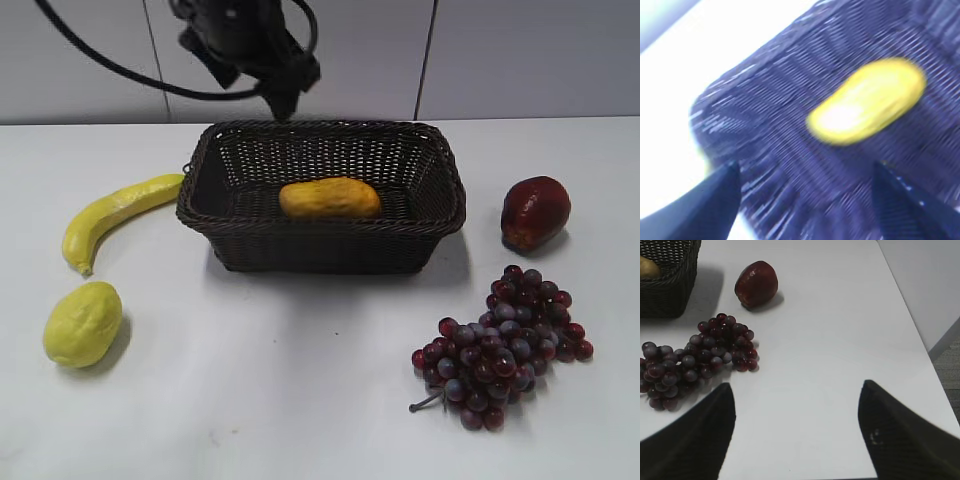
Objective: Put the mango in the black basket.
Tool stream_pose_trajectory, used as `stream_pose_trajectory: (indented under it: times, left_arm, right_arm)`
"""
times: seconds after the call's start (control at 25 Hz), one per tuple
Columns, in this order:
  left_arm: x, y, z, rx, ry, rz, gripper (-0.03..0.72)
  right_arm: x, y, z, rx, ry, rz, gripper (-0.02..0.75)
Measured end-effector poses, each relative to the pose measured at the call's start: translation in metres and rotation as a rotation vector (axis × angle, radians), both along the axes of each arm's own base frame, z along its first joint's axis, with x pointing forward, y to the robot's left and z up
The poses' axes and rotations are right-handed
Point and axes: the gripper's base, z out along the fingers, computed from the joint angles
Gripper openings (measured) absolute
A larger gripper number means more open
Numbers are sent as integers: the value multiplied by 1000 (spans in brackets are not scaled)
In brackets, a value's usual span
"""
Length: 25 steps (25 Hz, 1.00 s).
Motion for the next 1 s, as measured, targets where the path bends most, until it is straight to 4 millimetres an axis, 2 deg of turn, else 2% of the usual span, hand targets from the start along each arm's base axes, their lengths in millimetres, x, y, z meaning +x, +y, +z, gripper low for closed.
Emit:
stream_pose_trajectory:
  times: [0.12, 0.24, 0.4, 0.56, 0.72, 0.88, 1.0]
  left_arm:
    - [-13, 22, 36, 79, -25, 26, 600]
    - [-18, 47, 69, 63, -72, 72, 592]
    - [-20, 91, 91, 27, -88, 183, 590]
    - [-30, 149, 92, 47, -48, 308, 590]
    - [-57, 208, 83, 36, 41, 456, 590]
    - [-102, 250, 71, -19, 127, 587, 590]
    - [-145, 263, 68, -36, 133, 620, 590]
  right_arm:
    - [0, 0, 0, 0, 0, 0, 589]
    - [0, 0, 0, 0, 0, 0, 589]
    - [0, 0, 0, 0, 0, 0, 589]
    - [0, 0, 0, 0, 0, 0, 589]
    - [0, 0, 0, 0, 0, 0, 589]
    - [0, 0, 0, 0, 0, 0, 589]
    - [0, 0, 0, 0, 0, 0, 589]
